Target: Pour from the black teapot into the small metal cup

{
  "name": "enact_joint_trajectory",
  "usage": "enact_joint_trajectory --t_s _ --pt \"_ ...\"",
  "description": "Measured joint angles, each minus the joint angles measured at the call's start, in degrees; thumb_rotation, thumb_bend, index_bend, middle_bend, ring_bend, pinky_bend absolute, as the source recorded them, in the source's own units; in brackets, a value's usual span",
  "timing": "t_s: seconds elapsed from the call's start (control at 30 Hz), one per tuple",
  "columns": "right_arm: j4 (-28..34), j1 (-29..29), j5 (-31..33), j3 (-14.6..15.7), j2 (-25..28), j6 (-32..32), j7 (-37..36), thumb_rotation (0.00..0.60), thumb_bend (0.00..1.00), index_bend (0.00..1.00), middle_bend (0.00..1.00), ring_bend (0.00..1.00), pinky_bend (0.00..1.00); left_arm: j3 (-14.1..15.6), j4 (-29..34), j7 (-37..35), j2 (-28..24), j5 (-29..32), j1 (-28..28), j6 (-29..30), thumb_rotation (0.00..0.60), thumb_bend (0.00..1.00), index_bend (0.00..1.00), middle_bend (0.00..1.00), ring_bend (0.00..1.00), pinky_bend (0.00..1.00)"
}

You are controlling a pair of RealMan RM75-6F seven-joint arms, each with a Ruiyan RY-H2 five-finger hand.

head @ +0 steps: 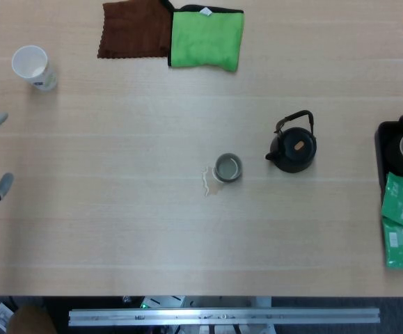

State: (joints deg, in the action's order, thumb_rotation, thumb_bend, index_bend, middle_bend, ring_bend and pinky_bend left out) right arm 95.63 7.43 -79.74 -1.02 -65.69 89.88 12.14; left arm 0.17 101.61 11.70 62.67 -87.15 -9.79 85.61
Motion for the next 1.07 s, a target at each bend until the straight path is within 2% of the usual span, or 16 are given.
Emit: enact_joint_trajectory --t_s 0.37,1.07 --pt "-3.4 -4.6 0.4 0.2 0.0 2.2 -3.7 0.6 0.0 0.1 0.14 0.05 0.0 0.3 1.1 0.9 -1.2 0.4 3.0 2.3 0.6 0.25 0.11 0.12 0.12 0.16" --pt "-3.6 -4.5 -1.3 -1.2 1.7 -1.6 -4.2 0.6 0.0 0.1 0.14 0.05 0.0 -0.1 1.5 2.6 -1.2 -0.6 3.6 1.3 0.6 0.25 0.11 0.12 0.12 0.16"
